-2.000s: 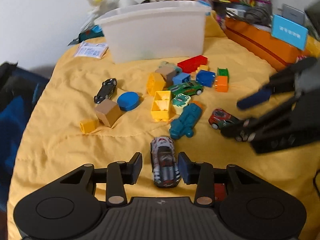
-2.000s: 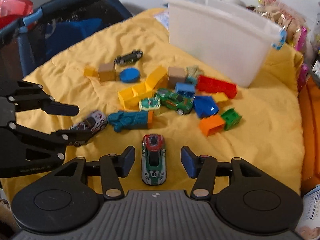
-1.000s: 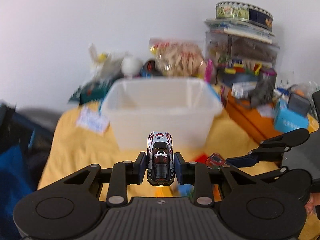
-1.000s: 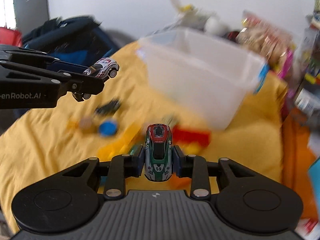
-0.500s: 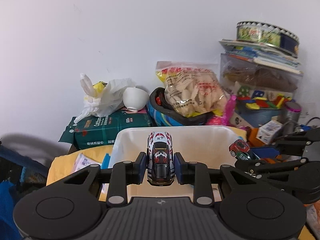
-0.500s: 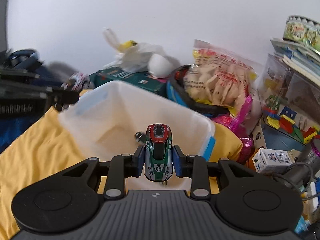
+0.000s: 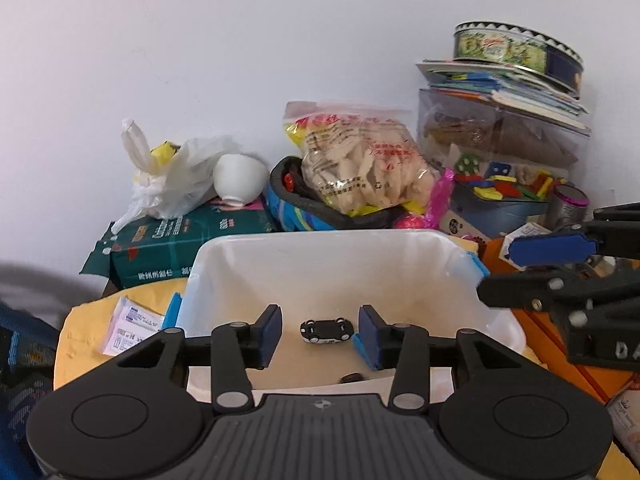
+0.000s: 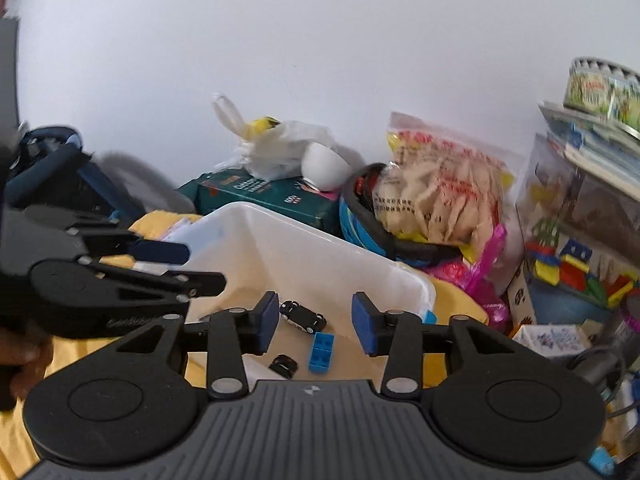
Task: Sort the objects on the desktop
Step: 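Carry both cars over the clear bin and open both grippers to drop them, then return both grippers to the pile and grasp a green toy car with the left gripper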
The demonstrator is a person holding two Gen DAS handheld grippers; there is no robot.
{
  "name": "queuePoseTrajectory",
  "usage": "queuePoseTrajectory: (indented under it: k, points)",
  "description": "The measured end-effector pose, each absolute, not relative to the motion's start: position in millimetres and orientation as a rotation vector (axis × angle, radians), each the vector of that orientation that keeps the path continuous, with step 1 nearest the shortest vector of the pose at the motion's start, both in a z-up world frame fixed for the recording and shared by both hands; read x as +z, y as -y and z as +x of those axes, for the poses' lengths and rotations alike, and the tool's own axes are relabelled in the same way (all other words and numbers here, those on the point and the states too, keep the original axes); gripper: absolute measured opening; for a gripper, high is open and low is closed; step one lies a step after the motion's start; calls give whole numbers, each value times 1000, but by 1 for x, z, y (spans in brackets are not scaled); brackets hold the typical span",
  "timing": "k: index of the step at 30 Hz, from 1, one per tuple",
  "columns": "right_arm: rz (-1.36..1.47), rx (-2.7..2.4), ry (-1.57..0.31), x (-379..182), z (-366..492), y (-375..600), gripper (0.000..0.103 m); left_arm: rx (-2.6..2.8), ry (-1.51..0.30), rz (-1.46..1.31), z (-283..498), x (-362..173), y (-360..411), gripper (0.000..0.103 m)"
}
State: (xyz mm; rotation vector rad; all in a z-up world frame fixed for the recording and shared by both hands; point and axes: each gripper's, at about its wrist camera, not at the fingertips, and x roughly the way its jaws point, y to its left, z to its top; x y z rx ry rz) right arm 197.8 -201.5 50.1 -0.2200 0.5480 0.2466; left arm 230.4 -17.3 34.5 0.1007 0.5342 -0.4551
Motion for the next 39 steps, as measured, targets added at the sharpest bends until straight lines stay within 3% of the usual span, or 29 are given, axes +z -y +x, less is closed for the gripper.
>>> queuePoseTrajectory:
  k: [5, 9, 24, 39]
  points:
    - [-281, 293, -573, 62, 185, 199, 43, -446, -507, 138, 215, 52, 13, 50]
    - [-298, 299, -559, 78, 170, 195, 44, -404, -495, 130, 196, 67, 9, 60]
    - [-296, 309, -494, 99, 45, 208, 47, -361, -534, 86, 127, 88, 31, 61]
    - [-186, 246, -607, 83, 113, 226, 50, -488, -481, 98, 157, 102, 3, 68]
